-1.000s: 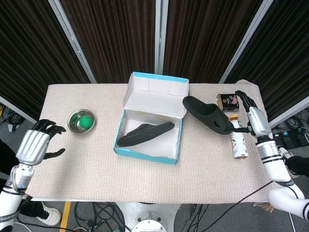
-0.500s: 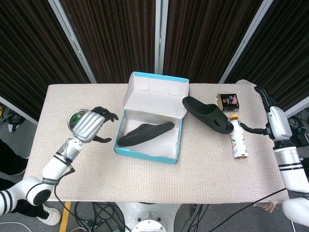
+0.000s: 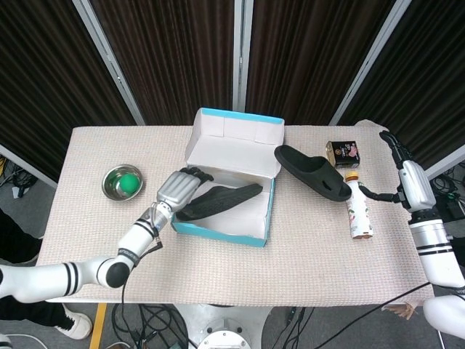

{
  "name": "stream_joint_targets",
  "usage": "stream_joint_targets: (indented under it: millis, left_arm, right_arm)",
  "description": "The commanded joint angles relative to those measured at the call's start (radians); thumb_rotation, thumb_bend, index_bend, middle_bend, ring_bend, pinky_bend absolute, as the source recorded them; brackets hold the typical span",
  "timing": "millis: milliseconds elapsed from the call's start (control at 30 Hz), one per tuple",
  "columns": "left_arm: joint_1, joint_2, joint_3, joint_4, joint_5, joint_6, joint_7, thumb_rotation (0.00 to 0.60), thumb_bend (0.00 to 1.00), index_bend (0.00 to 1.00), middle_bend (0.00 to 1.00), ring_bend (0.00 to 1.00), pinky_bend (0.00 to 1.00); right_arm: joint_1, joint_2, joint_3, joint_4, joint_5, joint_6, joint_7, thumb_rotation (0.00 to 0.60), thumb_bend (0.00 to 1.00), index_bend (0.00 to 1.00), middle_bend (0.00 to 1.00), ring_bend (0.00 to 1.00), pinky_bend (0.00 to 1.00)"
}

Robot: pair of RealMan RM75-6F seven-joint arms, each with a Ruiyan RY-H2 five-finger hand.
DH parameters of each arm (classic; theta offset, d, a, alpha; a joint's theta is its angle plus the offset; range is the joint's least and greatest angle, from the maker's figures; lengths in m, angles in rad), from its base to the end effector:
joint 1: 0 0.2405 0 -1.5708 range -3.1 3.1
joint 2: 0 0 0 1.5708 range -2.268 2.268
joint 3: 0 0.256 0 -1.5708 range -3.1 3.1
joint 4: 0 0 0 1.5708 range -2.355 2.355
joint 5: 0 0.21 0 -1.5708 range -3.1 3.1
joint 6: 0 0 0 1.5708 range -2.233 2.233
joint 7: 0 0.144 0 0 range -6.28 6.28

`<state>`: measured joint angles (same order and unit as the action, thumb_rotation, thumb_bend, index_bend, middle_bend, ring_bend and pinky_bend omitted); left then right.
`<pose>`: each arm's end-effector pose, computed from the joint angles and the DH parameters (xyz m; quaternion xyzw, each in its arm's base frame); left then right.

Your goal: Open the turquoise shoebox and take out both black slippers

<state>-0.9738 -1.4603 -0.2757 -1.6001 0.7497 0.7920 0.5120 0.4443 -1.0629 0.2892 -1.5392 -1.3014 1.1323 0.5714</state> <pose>-0.0712 0.3760 -0.0047 -0.7700 -0.3963 -0.3402 0.3666 -0.2491 -0.3372 0.1913 0.5057 -0.4982 0.5613 0.4254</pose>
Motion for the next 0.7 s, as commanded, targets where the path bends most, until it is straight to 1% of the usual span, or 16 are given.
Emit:
stream_joint_targets:
  millis: [33, 67, 133, 267, 433, 500, 567, 600, 633, 667, 700]
  left_arm:
    - [-0.102, -0.071, 0.015, 0.054, -0.179, -0.005, 0.073, 0.600, 0.00, 0.21, 0.22, 0.13, 0.21]
    - [-0.121, -0.083, 0.015, 0.067, -0.220, -0.001, 0.084, 0.600, 0.00, 0.20, 0.22, 0.13, 0.21]
    - [-0.149, -0.102, 0.020, 0.089, -0.267, 0.010, 0.105, 0.600, 0.00, 0.21, 0.22, 0.13, 0.22]
    - [-0.197, -0.154, 0.050, 0.158, -0.343, 0.039, 0.161, 0.600, 0.00, 0.20, 0.22, 0.13, 0.22]
    - [-0.229, -0.218, 0.091, 0.244, -0.394, 0.054, 0.217, 0.600, 0.00, 0.21, 0.22, 0.14, 0.25]
    - [-0.231, -0.246, 0.111, 0.279, -0.380, 0.058, 0.227, 0.600, 0.01, 0.22, 0.24, 0.18, 0.29]
    - [-0.224, -0.275, 0.130, 0.315, -0.335, 0.084, 0.229, 0.600, 0.05, 0.28, 0.33, 0.29, 0.43]
    - [-0.219, -0.285, 0.134, 0.327, -0.314, 0.094, 0.222, 0.600, 0.08, 0.32, 0.38, 0.33, 0.48]
    - [-0.209, -0.296, 0.134, 0.340, -0.287, 0.102, 0.205, 0.600, 0.12, 0.40, 0.47, 0.41, 0.56]
    - [-0.200, -0.302, 0.131, 0.346, -0.271, 0.104, 0.187, 0.600, 0.16, 0.45, 0.54, 0.48, 0.61]
    - [-0.192, -0.305, 0.126, 0.350, -0.258, 0.103, 0.167, 0.600, 0.19, 0.48, 0.57, 0.51, 0.65]
  right_arm:
    - [-0.002, -0.002, -0.002, 0.006, -0.002, -0.002, 0.006, 0.600, 0.06, 0.00, 0.00, 0.00, 0.00]
    - [-0.003, -0.003, -0.004, 0.008, -0.004, 0.000, 0.005, 0.600, 0.06, 0.00, 0.00, 0.00, 0.00]
    - [-0.006, -0.004, -0.007, 0.011, -0.007, 0.002, 0.008, 0.600, 0.06, 0.00, 0.00, 0.00, 0.00]
    - [-0.009, -0.004, -0.007, 0.019, -0.008, 0.002, 0.021, 0.600, 0.07, 0.00, 0.00, 0.00, 0.00]
    - [-0.010, -0.005, -0.008, 0.031, -0.011, 0.000, 0.038, 0.600, 0.08, 0.00, 0.00, 0.00, 0.00]
    - [-0.011, -0.005, -0.008, 0.034, -0.013, -0.001, 0.046, 0.600, 0.08, 0.00, 0.00, 0.00, 0.00]
    - [-0.011, -0.006, -0.008, 0.039, -0.015, 0.001, 0.050, 0.600, 0.08, 0.00, 0.00, 0.00, 0.00]
    - [-0.012, -0.007, -0.008, 0.041, -0.016, 0.002, 0.052, 0.600, 0.08, 0.00, 0.00, 0.00, 0.00]
    - [-0.013, -0.009, -0.009, 0.044, -0.016, 0.004, 0.055, 0.600, 0.08, 0.00, 0.00, 0.00, 0.00]
    - [-0.014, -0.010, -0.009, 0.046, -0.016, 0.003, 0.059, 0.600, 0.08, 0.00, 0.00, 0.00, 0.00]
    - [-0.014, -0.010, -0.009, 0.047, -0.017, 0.003, 0.063, 0.600, 0.08, 0.00, 0.00, 0.00, 0.00]
